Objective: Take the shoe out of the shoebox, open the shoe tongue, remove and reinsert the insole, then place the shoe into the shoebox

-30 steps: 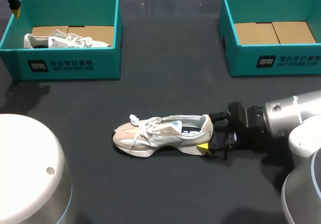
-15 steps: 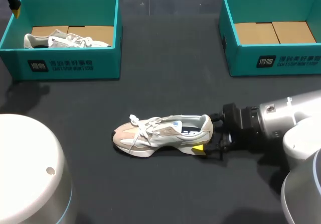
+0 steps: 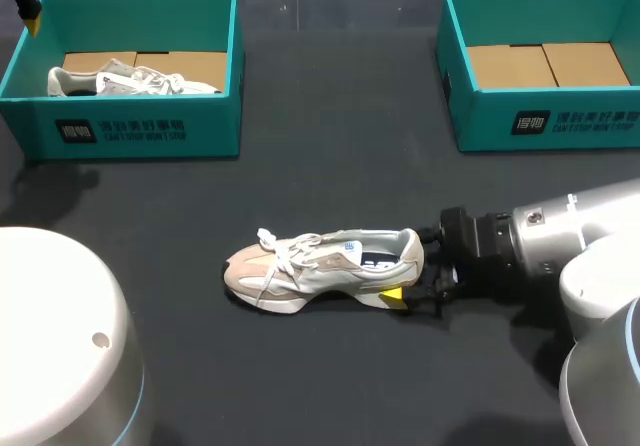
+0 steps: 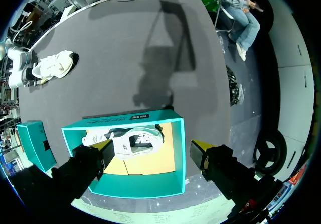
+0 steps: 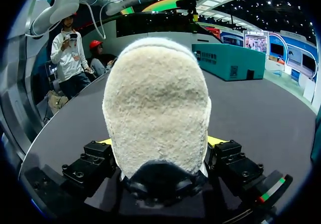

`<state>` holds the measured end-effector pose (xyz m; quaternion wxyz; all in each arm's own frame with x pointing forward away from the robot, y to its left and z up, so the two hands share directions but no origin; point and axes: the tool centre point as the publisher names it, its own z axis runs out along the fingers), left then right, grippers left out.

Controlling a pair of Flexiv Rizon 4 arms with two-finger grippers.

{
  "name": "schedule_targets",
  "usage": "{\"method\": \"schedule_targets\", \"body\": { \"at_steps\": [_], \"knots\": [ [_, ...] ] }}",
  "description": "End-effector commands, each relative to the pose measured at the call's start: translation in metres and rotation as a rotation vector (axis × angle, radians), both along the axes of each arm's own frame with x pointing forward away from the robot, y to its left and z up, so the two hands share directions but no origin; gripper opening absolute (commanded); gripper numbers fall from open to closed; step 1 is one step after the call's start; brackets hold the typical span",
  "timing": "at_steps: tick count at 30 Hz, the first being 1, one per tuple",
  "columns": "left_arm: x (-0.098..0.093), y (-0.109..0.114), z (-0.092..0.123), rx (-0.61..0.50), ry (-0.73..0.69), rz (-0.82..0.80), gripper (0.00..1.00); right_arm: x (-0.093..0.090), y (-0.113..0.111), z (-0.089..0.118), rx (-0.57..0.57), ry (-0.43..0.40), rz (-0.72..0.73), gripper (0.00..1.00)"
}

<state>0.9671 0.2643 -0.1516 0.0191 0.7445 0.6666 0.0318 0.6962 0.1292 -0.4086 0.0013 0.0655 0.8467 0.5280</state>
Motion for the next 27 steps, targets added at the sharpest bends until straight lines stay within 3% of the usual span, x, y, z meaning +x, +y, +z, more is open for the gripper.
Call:
{"method": "schedule_targets", "body": {
  "at_steps": [1,20,26,27],
  "knots": [
    [0.0,0.0,0.0,0.002,-0.001,-0.001,1.0,-0.001,0.006,-0.001,-0.005,-0.007,0.004,0.0],
    [0.0,0.0,0.0,0.002,-0.001,-0.001,1.0,0.0,0.008,-0.003,0.002,-0.004,0.013,0.0],
    [-0.035,-0.04,0.006,-0.011,-0.017,0.165,1.0,0.0,0.008,-0.003,0.002,-0.004,0.013,0.0],
    [-0.038,-0.047,0.004,0.011,-0.008,0.251,1.0,0.0,0.008,-0.003,0.002,-0.004,0.013,0.0]
  ]
}}
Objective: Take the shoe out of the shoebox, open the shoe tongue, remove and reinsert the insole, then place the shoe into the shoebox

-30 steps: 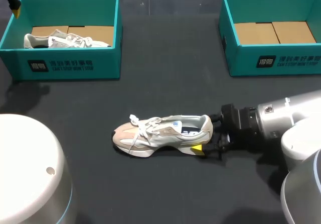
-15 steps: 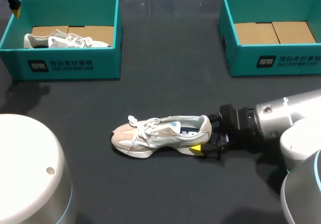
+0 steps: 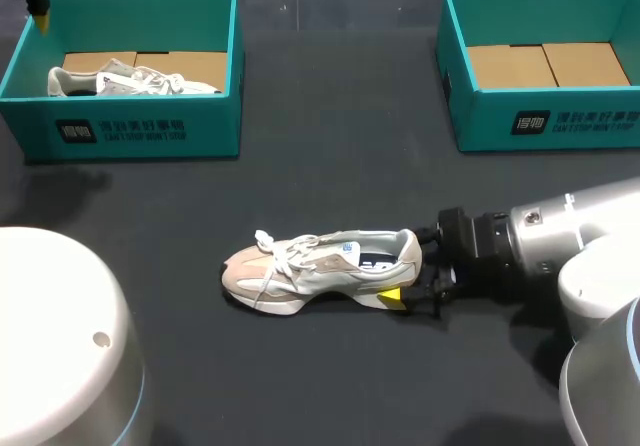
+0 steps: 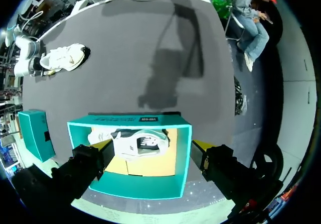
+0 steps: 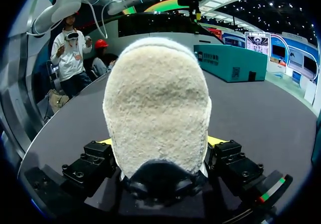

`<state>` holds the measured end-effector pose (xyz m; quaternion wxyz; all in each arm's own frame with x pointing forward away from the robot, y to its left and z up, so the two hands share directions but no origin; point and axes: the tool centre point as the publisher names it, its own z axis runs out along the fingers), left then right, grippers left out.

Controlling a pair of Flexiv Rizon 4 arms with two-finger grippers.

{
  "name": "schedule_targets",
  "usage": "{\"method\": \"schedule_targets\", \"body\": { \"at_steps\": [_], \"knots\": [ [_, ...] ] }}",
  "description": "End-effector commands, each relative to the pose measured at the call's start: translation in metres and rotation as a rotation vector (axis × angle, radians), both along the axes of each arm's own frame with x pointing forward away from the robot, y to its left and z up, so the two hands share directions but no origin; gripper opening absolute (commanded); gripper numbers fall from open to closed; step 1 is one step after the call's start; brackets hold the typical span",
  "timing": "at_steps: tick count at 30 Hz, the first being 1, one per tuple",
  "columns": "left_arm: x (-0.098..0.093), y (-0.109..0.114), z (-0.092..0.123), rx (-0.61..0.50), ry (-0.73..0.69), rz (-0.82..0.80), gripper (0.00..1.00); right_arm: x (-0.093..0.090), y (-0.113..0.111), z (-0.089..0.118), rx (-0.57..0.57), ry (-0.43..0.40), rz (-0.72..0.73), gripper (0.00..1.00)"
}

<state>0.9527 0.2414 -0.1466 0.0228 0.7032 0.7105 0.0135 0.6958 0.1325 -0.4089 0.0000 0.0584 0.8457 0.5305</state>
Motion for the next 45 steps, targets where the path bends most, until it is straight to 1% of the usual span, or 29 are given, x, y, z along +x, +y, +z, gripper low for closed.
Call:
{"method": "schedule_targets", "body": {
  "at_steps": [1,3,4,5,6,7,8,20,21,23,24,25,27,30,33,34,45],
  "knots": [
    [-0.026,-0.029,-0.004,0.043,0.01,0.189,1.0,0.0,0.005,-0.003,-0.004,0.001,0.0,0.0],
    [-0.033,-0.041,-0.008,0.099,0.015,0.38,1.0,0.0,0.005,-0.003,-0.004,0.001,0.0,0.0],
    [-0.038,-0.046,-0.01,0.098,0.058,0.467,1.0,0.0,0.005,-0.003,-0.004,0.001,0.0,0.0],
    [-0.043,-0.052,-0.011,0.137,0.066,0.587,1.0,0.0,0.005,-0.003,-0.004,0.001,0.0,0.0],
    [-0.05,-0.057,-0.012,0.146,0.091,0.675,1.0,0.0,0.005,-0.003,-0.004,0.001,0.0,0.0],
    [-0.058,-0.063,-0.013,0.169,0.117,0.715,1.0,0.0,0.005,-0.003,-0.004,0.001,0.0,0.0],
    [-0.067,-0.071,-0.013,0.189,0.085,0.705,1.0,0.0,0.005,-0.003,-0.004,0.001,0.0,0.0],
    [-0.067,-0.071,-0.013,0.189,0.085,0.705,1.0,0.0,0.005,-0.003,-0.004,0.001,0.0,0.0],
    [-0.072,-0.075,-0.007,0.169,0.091,0.724,1.0,0.0,0.005,-0.003,-0.004,0.001,0.0,0.0],
    [-0.084,-0.087,-0.003,0.141,0.085,0.816,1.0,0.0,0.005,-0.003,-0.004,0.001,0.0,0.0],
    [-0.091,-0.094,-0.001,0.119,0.079,0.874,1.0,0.0,0.005,-0.003,-0.004,0.001,0.0,0.0],
    [-0.098,-0.102,0.001,0.119,0.083,0.951,1.0,0.0,0.005,-0.003,-0.004,0.001,0.0,0.0],
    [-0.116,-0.118,0.005,0.091,0.08,1.06,1.0,0.0,0.005,-0.003,-0.004,0.001,0.0,0.0],
    [-0.141,-0.15,0.007,0.132,0.021,1.28,1.0,0.0,0.005,-0.003,-0.004,0.001,0.0,0.0],
    [-0.16,-0.183,0.0,0.219,0.055,1.583,1.0,0.0,0.005,-0.003,-0.004,0.001,0.0,0.0],
    [-0.167,-0.191,-0.002,0.225,0.055,1.608,1.0,0.0,0.005,-0.003,-0.004,0.001,0.0,0.0],
    [-0.167,-0.191,-0.002,0.225,0.055,1.608,1.0,0.0,0.005,-0.003,-0.004,0.001,0.0,0.0]
  ]
}}
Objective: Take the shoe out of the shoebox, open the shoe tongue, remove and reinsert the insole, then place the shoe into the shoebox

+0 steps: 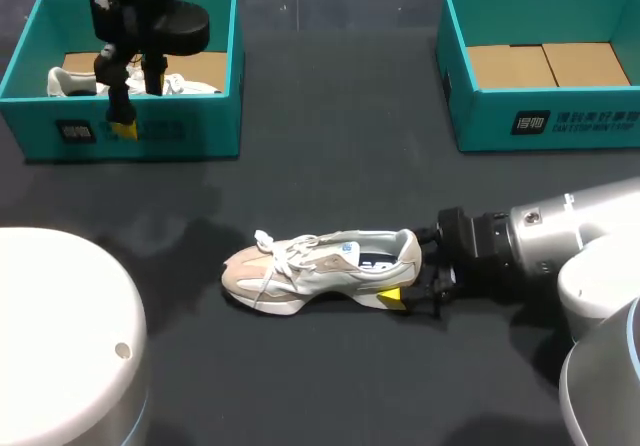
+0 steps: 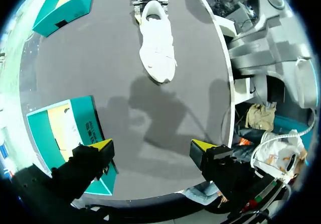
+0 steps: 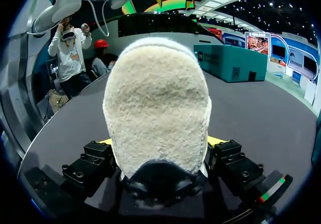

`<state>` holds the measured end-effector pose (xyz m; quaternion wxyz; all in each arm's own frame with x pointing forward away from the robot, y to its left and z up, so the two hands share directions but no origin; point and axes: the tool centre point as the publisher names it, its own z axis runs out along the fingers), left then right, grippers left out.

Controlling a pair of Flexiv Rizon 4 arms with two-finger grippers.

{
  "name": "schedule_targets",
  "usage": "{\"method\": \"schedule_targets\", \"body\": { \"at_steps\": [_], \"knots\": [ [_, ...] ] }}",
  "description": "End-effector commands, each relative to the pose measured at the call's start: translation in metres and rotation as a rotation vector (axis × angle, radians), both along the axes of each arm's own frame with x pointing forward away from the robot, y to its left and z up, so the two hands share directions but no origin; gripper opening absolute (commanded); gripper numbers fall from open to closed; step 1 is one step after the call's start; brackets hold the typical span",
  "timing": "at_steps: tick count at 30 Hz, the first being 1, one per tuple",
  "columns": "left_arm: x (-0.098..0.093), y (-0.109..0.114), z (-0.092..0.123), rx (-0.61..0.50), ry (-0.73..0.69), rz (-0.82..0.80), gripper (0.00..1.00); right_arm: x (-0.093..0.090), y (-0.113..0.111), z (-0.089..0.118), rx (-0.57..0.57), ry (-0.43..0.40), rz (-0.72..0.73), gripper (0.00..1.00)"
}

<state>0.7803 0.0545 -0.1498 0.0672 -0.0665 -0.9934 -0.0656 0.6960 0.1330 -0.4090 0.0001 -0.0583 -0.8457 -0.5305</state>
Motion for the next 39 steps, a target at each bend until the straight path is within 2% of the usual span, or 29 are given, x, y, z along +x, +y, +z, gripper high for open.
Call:
{"method": "schedule_targets", "body": {
  "at_steps": [1,4,5,8,13,17,20,21,22,34,39],
  "knots": [
    [0.006,-0.004,0.001,0.043,0.016,0.18,1.0,0.0,0.005,-0.003,-0.004,0.001,0.0,0.0],
    [0.006,-0.004,0.001,0.043,0.016,0.18,1.0,0.0,0.005,-0.003,-0.004,0.001,0.0,0.0],
    [0.001,-0.007,0.0,0.027,0.007,0.224,1.0,0.0,0.005,-0.003,-0.004,0.001,0.0,0.0],
    [-0.018,-0.023,-0.002,0.009,0.003,0.37,1.0,0.0,0.005,-0.003,-0.004,0.001,0.0,0.0],
    [-0.061,-0.053,-0.008,-0.005,-0.08,0.607,1.0,0.0,0.005,-0.003,-0.004,0.001,0.0,0.0],
    [-0.081,-0.07,-0.009,-0.02,-0.15,0.762,1.0,0.0,0.005,-0.003,-0.004,0.001,0.0,0.0],
    [-0.08,-0.078,-0.009,-0.009,-0.176,0.884,1.0,0.0,0.005,-0.003,-0.004,0.001,0.0,0.0],
    [-0.077,-0.08,-0.009,0.03,-0.192,0.912,1.0,0.0,0.005,-0.003,-0.004,0.001,0.0,0.0],
    [-0.071,-0.08,-0.008,0.068,-0.214,0.902,1.0,0.0,0.005,-0.003,-0.004,0.001,0.0,0.0],
    [-0.071,-0.08,-0.008,0.068,-0.214,0.902,1.0,0.0,0.005,-0.003,-0.004,0.001,0.0,0.0],
    [-0.096,-0.096,-0.013,-0.01,-0.226,1.175,1.0,0.0,0.005,-0.003,-0.004,0.001,0.0,0.0]
  ]
}}
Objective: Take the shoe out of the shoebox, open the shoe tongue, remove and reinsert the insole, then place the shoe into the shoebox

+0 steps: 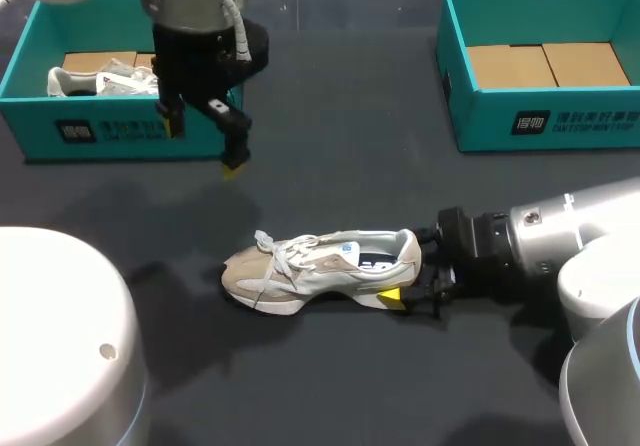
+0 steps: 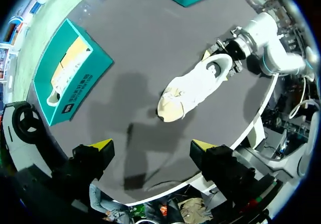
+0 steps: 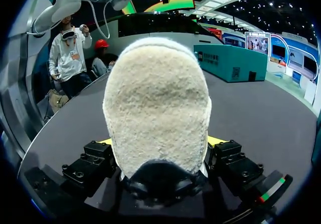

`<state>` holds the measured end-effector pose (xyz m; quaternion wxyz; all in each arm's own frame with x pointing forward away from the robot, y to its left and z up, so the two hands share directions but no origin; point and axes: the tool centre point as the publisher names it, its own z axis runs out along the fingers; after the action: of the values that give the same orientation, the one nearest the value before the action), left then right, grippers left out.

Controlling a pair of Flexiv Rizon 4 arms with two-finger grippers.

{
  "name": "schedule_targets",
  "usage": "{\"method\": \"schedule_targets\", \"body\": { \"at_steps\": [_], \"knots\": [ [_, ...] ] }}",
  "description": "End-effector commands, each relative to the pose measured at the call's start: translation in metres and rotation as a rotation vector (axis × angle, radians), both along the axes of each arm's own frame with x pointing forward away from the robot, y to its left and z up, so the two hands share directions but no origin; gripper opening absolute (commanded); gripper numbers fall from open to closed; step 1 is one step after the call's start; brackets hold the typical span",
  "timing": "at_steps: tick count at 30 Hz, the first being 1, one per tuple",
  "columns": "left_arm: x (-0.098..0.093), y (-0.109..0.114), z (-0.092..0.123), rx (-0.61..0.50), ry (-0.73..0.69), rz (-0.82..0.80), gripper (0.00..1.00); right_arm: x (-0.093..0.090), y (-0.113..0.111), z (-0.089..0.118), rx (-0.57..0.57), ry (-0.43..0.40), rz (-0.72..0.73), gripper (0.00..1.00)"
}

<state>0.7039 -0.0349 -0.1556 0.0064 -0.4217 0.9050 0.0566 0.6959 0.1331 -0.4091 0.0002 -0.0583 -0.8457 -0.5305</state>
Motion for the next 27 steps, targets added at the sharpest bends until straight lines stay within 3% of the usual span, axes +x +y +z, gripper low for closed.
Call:
{"method": "schedule_targets", "body": {
  "at_steps": [1,5,9,19,27],
  "knots": [
    [-0.024,-0.011,-0.009,-0.075,-0.041,0.217,1.0,0.0,0.005,-0.003,-0.004,0.001,0.0,0.0],
    [-0.047,-0.034,-0.017,-0.098,-0.048,0.375,1.0,0.0,0.005,-0.003,-0.004,0.001,0.0,0.0],
    [-0.053,-0.056,-0.031,-0.063,-0.05,0.554,1.0,0.0,0.005,-0.003,-0.004,0.001,0.0,0.0],
    [-0.053,-0.056,-0.031,-0.063,-0.05,0.554,1.0,0.0,0.005,-0.003,-0.004,0.001,0.0,0.0],
    [-0.048,-0.102,-0.077,-0.022,-0.123,0.665,1.0,0.0,0.005,-0.003,-0.004,0.001,0.0,0.0]
  ]
}}
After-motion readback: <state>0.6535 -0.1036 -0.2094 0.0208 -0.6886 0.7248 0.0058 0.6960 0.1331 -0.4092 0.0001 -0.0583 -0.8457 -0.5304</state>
